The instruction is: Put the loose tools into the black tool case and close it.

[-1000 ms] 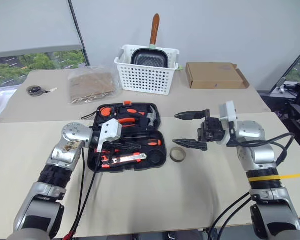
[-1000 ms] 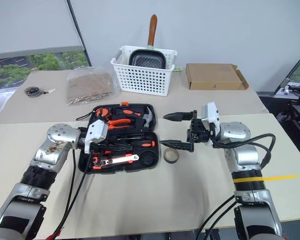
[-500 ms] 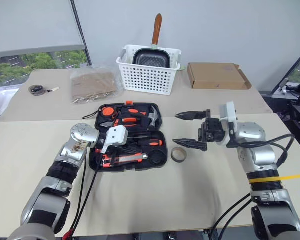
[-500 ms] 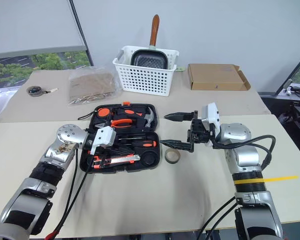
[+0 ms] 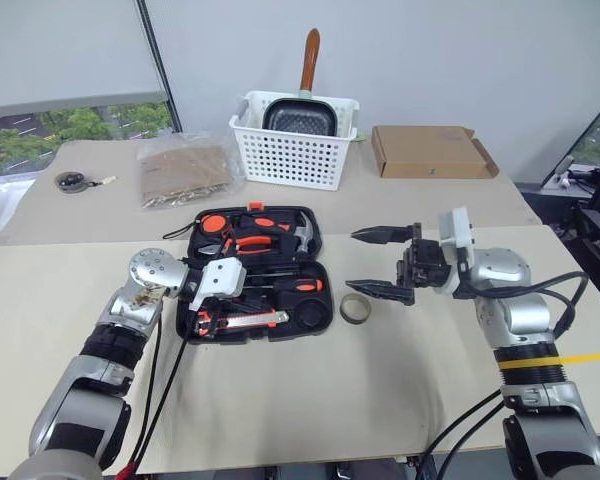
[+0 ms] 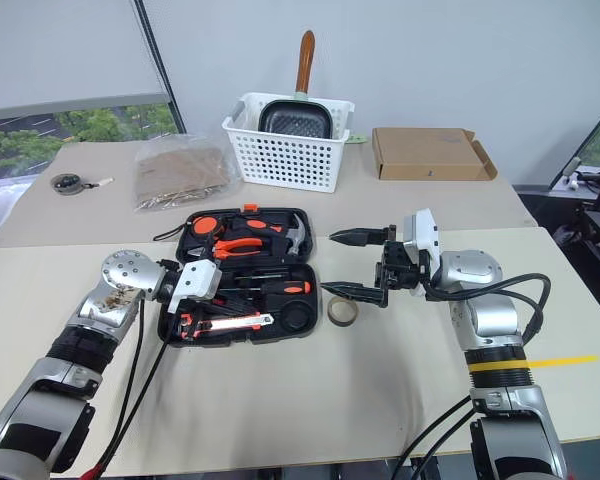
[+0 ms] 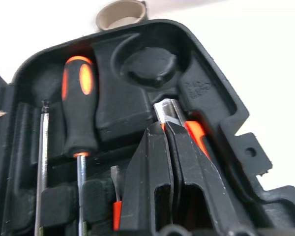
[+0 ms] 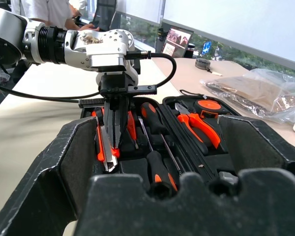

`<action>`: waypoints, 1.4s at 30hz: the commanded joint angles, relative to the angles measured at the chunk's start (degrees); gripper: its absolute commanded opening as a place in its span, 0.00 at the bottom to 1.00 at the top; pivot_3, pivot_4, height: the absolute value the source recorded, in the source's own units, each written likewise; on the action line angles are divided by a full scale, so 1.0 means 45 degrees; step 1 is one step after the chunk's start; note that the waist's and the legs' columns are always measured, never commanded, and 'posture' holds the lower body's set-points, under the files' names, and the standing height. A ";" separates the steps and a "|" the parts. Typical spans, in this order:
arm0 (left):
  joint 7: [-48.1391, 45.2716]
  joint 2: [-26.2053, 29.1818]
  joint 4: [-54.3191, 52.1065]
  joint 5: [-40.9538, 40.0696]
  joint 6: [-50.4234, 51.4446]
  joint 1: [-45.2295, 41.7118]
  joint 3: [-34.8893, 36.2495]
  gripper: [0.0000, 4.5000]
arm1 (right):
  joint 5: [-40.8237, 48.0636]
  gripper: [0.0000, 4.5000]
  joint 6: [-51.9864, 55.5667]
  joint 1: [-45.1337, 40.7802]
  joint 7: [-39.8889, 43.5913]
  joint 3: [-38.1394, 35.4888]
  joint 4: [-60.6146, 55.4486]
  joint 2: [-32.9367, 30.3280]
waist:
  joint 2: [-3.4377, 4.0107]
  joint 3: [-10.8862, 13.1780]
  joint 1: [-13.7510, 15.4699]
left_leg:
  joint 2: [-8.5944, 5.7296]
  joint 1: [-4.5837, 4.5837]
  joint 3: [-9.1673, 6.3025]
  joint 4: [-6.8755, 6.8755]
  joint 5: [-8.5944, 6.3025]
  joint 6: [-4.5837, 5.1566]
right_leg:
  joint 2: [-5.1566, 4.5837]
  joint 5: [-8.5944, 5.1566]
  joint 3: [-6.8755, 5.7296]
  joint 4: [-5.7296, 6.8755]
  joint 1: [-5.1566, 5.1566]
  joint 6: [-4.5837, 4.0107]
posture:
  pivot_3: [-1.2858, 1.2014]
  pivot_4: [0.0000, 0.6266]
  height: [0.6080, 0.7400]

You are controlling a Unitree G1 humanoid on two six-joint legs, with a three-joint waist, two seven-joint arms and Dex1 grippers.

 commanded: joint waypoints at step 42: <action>0.1182 0.0228 0.1896 0.1306 -0.2246 0.0818 -0.0786 0.03 | -0.0248 1.00 -0.0171 0.0273 0.0572 -0.0098 -0.0224 -0.0726 | 0.0191 -0.0152 0.0224 | 0.0024 0.0178 0.0004 0.0002 -0.0029 -0.0056 | -0.0031 0.0000 0.0001 0.0031 0.0126 0.0006 | 0.52 0.24 0.70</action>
